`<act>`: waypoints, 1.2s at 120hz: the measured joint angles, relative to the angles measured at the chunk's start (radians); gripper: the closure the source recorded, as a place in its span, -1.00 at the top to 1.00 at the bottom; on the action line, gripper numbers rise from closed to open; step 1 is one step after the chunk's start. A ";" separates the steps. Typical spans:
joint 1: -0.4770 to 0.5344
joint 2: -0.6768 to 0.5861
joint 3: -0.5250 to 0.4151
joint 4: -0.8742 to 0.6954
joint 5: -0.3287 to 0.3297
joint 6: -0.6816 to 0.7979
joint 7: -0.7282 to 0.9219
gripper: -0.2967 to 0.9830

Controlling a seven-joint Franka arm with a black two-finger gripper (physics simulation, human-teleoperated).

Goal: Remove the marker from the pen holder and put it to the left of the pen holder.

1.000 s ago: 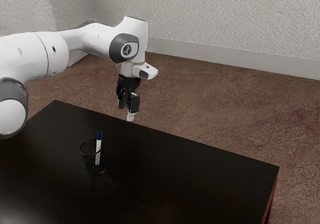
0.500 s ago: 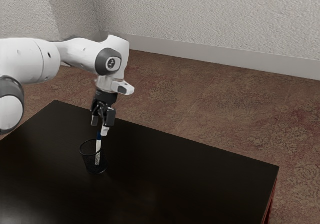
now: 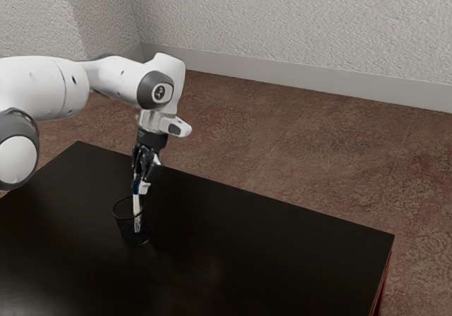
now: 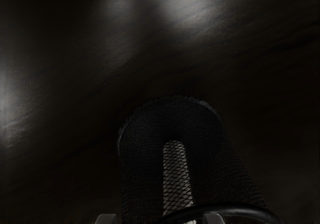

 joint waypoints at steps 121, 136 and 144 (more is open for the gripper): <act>-0.044 -0.194 0.003 -0.001 0.063 -0.244 -0.031 -0.69; -0.035 -0.186 0.064 -0.010 0.080 -0.334 -0.037 -0.69; -0.029 -0.146 0.090 -0.020 0.085 -0.370 -0.040 -0.69</act>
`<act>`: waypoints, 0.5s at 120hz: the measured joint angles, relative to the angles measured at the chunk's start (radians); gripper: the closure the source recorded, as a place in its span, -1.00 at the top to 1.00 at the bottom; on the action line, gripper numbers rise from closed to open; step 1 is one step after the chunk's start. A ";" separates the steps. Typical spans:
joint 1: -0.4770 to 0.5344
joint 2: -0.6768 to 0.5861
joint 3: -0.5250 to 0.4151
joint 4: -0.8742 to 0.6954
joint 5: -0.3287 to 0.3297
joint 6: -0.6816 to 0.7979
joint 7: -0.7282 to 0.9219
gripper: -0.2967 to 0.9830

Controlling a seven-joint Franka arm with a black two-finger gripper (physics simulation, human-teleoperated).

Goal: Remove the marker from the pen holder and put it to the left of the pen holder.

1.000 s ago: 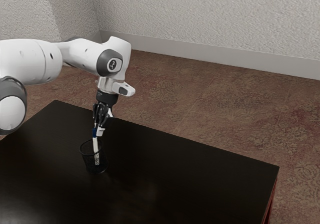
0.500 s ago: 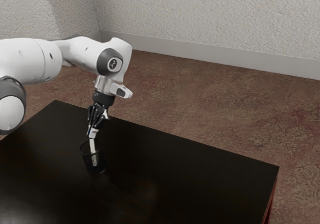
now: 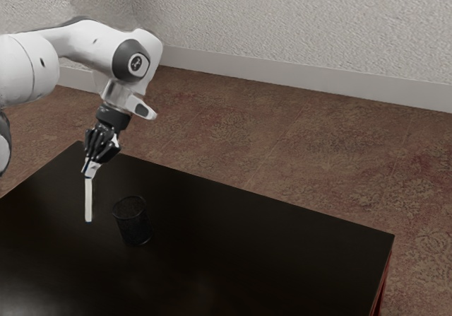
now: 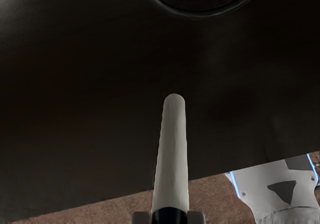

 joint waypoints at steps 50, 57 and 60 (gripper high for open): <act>0.148 0.205 0.052 -0.001 -0.024 -0.082 -0.015 -0.58; 0.151 0.214 0.052 -0.001 -0.029 -0.088 -0.017 -0.37; 0.151 0.216 0.052 -0.001 -0.031 -0.090 -0.017 -0.28</act>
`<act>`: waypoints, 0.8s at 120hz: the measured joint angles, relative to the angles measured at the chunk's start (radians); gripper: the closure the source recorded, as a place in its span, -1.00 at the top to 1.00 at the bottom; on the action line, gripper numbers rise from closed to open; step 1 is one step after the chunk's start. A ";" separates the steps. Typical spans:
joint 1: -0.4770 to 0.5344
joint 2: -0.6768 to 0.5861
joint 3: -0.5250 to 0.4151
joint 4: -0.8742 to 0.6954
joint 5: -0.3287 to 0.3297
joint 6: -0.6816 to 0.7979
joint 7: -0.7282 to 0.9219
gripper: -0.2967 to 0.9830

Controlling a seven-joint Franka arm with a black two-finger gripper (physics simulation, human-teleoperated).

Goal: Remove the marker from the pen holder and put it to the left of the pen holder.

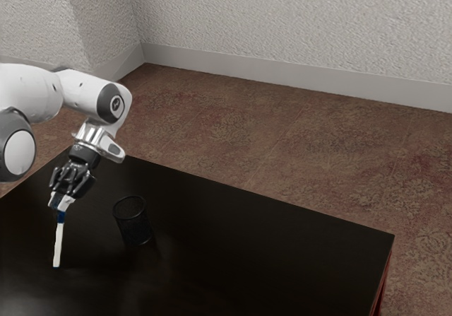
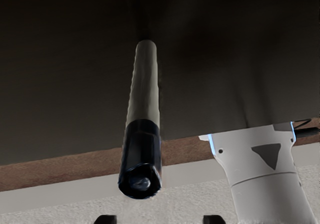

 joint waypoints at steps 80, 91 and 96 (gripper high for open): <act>-0.037 -0.468 -0.423 0.037 -0.067 0.355 -0.015 0.50; -0.039 -0.472 -0.431 0.044 -0.066 0.378 -0.016 0.51; -0.040 -0.473 -0.434 0.047 -0.066 0.385 -0.017 0.52</act>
